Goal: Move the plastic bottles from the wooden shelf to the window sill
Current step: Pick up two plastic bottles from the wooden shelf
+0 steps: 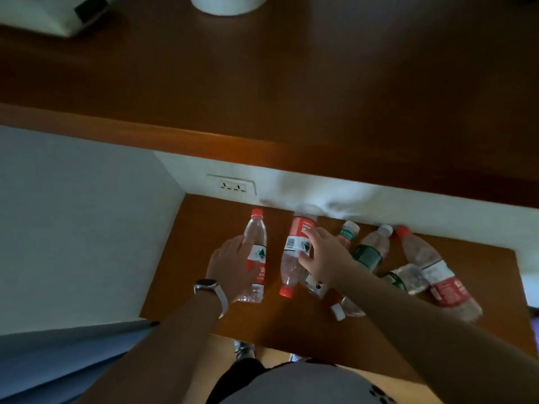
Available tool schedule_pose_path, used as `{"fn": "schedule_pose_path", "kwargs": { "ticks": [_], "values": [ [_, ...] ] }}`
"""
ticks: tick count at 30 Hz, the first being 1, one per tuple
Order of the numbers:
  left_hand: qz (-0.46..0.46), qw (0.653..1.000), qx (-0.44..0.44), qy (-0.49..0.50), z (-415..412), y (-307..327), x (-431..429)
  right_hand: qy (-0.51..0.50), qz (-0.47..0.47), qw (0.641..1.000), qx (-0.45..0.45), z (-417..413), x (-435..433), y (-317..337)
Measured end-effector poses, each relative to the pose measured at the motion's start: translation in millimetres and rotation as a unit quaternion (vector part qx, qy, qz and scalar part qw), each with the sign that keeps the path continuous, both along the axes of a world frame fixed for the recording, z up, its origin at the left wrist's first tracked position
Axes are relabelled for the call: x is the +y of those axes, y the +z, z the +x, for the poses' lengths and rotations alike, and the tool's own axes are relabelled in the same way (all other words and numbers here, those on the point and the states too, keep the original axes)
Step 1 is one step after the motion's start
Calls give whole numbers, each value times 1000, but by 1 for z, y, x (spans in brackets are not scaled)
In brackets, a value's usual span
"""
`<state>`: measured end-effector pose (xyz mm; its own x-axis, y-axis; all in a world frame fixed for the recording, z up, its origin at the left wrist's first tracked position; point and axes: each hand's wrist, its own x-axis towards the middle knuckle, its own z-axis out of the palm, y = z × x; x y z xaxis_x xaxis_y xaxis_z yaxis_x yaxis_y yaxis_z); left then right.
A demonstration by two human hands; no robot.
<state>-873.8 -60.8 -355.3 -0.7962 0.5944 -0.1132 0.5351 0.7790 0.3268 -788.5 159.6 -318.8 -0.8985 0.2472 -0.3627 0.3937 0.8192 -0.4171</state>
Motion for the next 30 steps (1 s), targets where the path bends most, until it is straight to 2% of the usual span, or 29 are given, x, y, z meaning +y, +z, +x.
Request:
{"fn": "schedule_pose_path", "kwargs": {
  "ticks": [5,8,10,16,19,26,30],
  "values": [
    [29,979,-159,120,-6,-22,-1,-177,-63,981,-37,-25,-8,-12],
    [94,932,-304,175,-11,-25,1,-228,-98,968,-37,-38,-15,-16],
    [107,908,-356,195,-13,-22,5,-269,-125,954,-45,-46,-21,-18],
    [103,861,-435,240,-14,-23,12,-336,-170,922,-94,-53,-41,-30],
    [132,834,-462,272,-17,-26,10,-351,-189,912,-98,-52,-48,-36],
    [177,811,-479,284,-24,-23,-6,-367,-228,901,-48,-45,-54,-31],
    [211,819,-468,257,-33,-8,-22,-373,-269,888,7,-38,-58,-18]
  ]
}}
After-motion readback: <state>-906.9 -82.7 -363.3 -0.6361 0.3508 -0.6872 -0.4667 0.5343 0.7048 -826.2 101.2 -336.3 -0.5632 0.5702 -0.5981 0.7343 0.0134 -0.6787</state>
